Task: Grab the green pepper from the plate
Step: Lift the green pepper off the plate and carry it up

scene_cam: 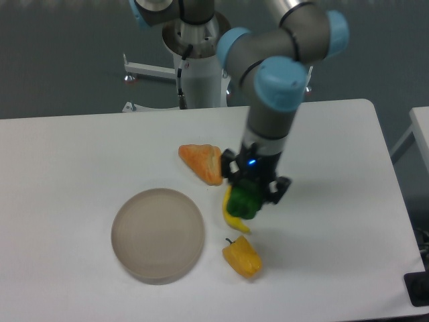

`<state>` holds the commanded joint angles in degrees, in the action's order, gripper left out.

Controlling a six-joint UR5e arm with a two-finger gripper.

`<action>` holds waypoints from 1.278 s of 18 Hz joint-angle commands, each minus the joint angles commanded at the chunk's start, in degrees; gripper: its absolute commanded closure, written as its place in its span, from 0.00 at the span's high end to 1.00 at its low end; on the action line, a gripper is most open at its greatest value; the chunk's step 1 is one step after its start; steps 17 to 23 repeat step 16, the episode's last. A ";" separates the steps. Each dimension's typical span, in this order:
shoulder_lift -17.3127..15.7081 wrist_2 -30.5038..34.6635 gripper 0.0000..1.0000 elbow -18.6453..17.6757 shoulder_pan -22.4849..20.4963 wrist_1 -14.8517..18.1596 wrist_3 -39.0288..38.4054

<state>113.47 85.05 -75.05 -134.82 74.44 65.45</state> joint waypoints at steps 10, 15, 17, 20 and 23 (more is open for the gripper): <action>3.25 7.14 0.09 -0.53 -4.05 0.09 19.63; 3.69 7.06 0.09 -0.71 -3.96 -0.17 19.72; 3.69 7.06 0.09 -0.71 -3.96 -0.17 19.72; 3.69 7.06 0.09 -0.71 -3.96 -0.17 19.72; 3.69 7.06 0.09 -0.71 -3.96 -0.17 19.72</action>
